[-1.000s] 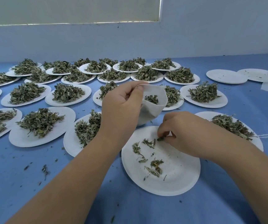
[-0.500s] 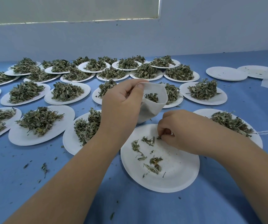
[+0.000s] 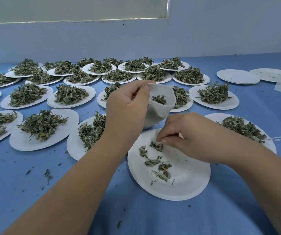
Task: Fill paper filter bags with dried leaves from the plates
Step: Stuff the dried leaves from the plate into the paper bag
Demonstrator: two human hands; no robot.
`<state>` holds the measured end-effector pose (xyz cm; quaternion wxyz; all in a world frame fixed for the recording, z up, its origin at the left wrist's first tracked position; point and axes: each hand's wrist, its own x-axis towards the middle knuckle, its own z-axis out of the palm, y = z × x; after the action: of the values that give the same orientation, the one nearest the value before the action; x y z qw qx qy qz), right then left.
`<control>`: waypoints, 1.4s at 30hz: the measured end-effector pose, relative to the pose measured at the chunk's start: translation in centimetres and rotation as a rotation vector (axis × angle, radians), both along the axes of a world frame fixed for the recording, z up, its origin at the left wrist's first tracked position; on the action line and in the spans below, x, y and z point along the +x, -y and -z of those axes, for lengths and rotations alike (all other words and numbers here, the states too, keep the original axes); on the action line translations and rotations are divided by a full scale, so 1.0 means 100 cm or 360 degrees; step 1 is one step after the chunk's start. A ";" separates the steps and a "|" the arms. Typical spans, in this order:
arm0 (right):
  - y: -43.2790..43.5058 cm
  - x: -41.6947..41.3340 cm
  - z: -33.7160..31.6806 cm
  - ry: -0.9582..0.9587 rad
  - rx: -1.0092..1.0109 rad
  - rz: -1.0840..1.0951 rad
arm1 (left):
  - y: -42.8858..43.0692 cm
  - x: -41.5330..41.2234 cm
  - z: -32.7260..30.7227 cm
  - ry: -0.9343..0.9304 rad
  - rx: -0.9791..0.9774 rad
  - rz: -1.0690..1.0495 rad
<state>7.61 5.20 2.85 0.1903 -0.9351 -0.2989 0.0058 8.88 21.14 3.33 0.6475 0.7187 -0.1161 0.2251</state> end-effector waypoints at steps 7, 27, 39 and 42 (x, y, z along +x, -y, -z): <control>-0.015 -0.012 0.007 -0.0042 -0.0087 -0.0247 | -0.001 0.001 0.000 -0.0018 -0.0010 0.0003; 0.002 -0.005 0.000 -0.0082 -0.0228 0.0035 | -0.002 0.001 0.000 -0.0008 -0.0039 0.0003; -0.008 -0.011 0.003 -0.0181 -0.0084 -0.0094 | -0.002 0.000 -0.001 0.0006 -0.0025 0.0004; -0.013 -0.014 0.006 -0.0180 -0.0106 -0.0149 | -0.001 0.000 -0.001 0.0007 -0.0025 0.0010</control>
<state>6.25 6.51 2.28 0.1752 -0.9241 -0.3306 0.0774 8.86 21.27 3.41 0.6536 0.7127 -0.1182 0.2256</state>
